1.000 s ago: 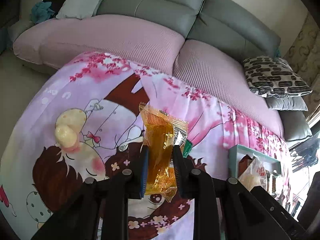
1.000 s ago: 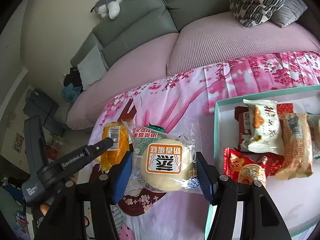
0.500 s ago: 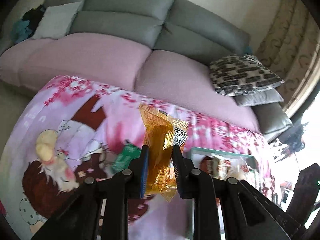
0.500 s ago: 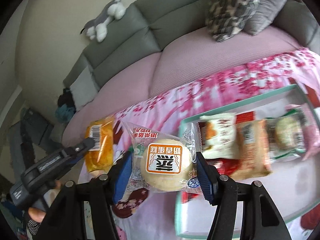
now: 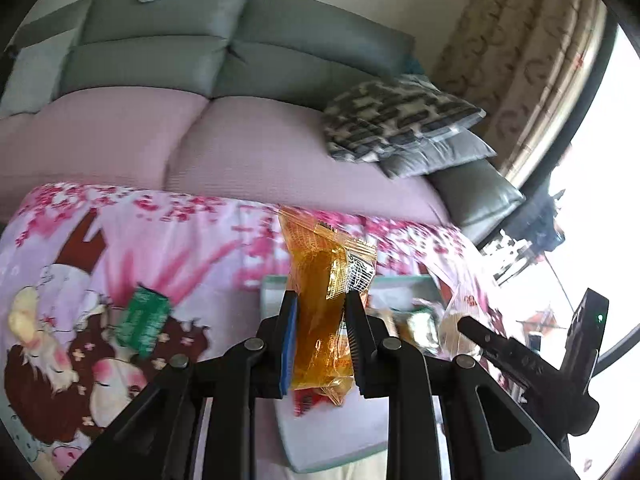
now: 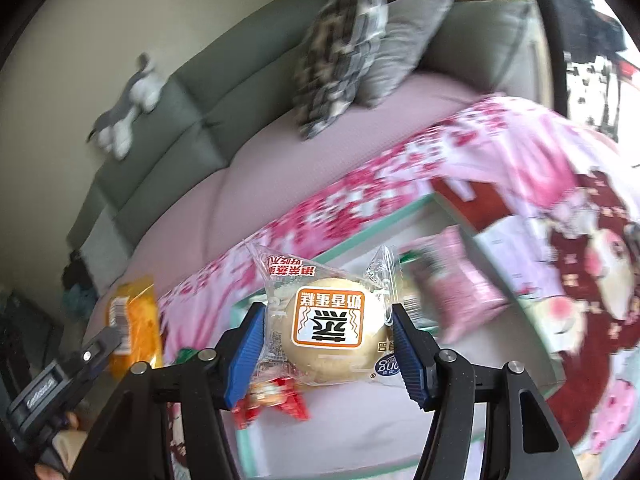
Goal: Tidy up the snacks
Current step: 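Carry the yellow packet and cream bun packet over the tray with both grippers, then lower and release both packets into the tray with both grippers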
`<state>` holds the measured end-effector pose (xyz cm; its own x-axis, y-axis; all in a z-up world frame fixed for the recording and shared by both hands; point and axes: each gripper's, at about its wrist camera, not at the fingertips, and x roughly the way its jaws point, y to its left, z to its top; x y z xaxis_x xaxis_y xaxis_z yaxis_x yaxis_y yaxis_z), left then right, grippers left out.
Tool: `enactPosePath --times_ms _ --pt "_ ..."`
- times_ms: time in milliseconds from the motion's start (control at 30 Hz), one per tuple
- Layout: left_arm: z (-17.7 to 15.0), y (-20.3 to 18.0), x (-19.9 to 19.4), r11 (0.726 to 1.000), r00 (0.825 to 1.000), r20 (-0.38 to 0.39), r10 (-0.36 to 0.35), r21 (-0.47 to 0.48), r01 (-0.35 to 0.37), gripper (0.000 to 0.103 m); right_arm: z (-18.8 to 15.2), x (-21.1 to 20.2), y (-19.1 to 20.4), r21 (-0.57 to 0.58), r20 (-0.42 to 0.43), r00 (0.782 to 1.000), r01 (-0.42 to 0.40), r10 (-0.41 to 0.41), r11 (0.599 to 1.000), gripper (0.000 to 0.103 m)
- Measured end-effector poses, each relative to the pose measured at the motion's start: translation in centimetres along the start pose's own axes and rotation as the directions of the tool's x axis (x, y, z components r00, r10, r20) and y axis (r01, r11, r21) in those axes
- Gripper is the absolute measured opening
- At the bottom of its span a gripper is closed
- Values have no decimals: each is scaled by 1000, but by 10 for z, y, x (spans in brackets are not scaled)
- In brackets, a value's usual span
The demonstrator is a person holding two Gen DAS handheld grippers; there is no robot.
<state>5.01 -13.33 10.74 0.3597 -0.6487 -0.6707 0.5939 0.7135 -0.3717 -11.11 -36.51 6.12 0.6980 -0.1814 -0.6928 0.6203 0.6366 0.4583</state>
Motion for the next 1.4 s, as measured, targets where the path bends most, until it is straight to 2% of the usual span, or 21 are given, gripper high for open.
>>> enactPosePath --times_ms 133,300,500,733,833,1100,1400 --pt "-9 -28 12 997 997 -50 -61 35 63 24 4 -11 -24 45 26 997 76 -77 996 64" --pt "-28 -56 31 994 990 -123 -73 77 83 24 4 -14 -36 43 9 992 127 -128 991 64" --pt "-48 -56 46 997 981 -188 -41 52 52 24 -10 -2 -37 1 -72 986 152 -151 988 64" --pt "-75 -52 61 999 963 -268 16 34 -7 24 -25 16 -35 -53 -152 975 158 -164 986 64" --pt "-84 -58 65 999 958 -287 22 46 -9 24 -28 20 -33 -81 -168 968 175 -187 981 64" --pt "-97 -61 73 998 948 -314 49 54 -34 24 -30 24 -33 -101 -194 964 167 -184 981 64" --pt "-98 -56 84 999 954 -298 30 22 -25 24 -33 32 -33 -108 -213 960 162 -182 981 64"
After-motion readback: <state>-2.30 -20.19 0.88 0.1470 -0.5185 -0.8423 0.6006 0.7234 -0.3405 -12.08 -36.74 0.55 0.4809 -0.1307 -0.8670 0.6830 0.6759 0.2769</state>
